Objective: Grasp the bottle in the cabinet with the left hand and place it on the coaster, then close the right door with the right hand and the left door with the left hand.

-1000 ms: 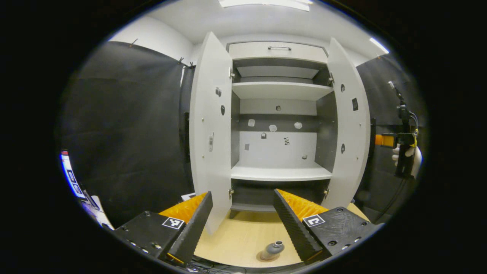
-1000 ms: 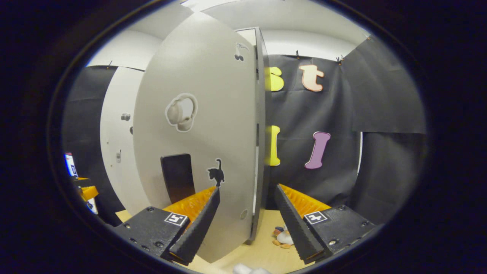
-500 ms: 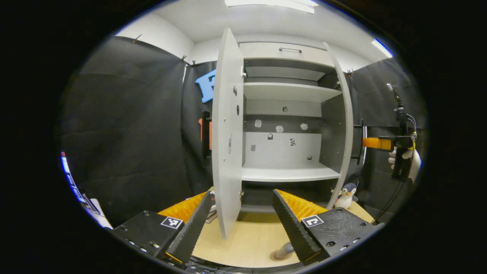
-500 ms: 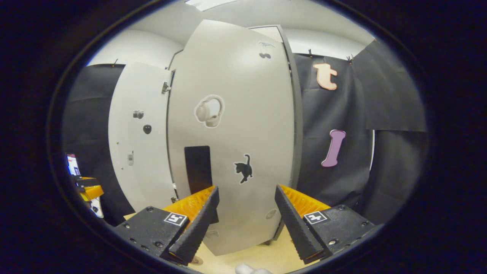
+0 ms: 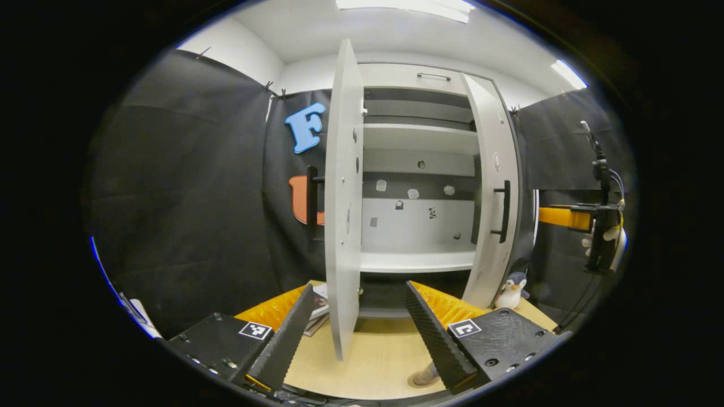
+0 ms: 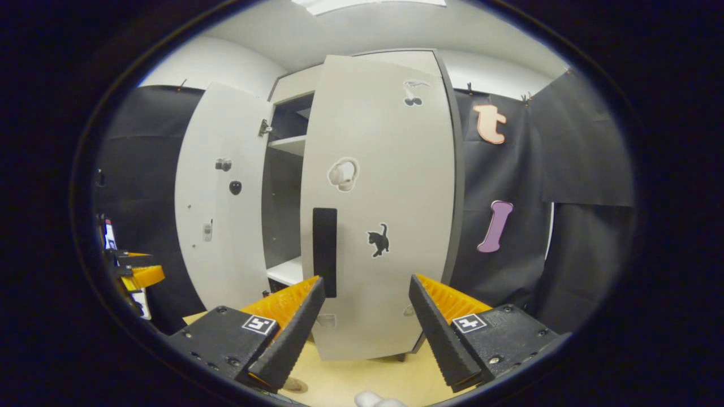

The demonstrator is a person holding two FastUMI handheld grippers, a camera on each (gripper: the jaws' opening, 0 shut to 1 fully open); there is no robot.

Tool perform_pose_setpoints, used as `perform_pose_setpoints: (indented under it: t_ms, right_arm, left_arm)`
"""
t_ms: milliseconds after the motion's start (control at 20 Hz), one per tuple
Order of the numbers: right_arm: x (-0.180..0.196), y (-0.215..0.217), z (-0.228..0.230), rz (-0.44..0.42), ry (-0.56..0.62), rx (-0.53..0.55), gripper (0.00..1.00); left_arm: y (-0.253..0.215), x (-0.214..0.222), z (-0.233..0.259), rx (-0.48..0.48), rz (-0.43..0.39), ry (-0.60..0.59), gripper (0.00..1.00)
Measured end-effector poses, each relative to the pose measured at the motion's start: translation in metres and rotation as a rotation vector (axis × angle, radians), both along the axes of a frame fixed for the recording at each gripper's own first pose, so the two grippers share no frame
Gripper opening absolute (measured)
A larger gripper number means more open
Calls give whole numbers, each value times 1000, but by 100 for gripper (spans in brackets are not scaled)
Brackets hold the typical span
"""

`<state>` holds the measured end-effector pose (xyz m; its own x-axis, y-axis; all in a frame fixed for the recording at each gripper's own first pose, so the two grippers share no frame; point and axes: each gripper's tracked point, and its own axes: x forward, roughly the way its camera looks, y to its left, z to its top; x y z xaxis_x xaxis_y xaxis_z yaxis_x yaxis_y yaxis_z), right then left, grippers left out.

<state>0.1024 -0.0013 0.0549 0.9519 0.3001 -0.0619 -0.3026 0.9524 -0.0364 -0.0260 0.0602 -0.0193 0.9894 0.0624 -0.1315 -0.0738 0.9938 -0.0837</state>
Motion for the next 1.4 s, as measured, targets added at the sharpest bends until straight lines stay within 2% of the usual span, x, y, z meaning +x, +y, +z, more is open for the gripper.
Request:
perform_pose_setpoints:
  t_ms: [200, 350, 500, 800, 1150, 1400]
  right_arm:
    - [-17, 1, -19, -35, 28, -7, 98]
    - [-31, 3, -36, -57, 61, 8, 98]
    - [-44, 1, -50, -101, 88, 9, 99]
    - [-75, 0, -71, -156, 137, 17, 98]
    - [-93, -7, -78, -201, 171, 14, 99]
    - [-97, -5, -78, -201, 170, 14, 98]
  left_arm:
    - [32, 7, 4, 42, 21, -9, 100]
    - [74, 17, 8, 85, 64, -11, 96]
    - [116, 31, 15, 107, 110, -28, 99]
    - [171, 72, 23, 132, 133, -28, 98]
    - [171, 120, 38, 121, 105, -77, 98]
    - [150, 129, 44, 148, 59, -87, 98]
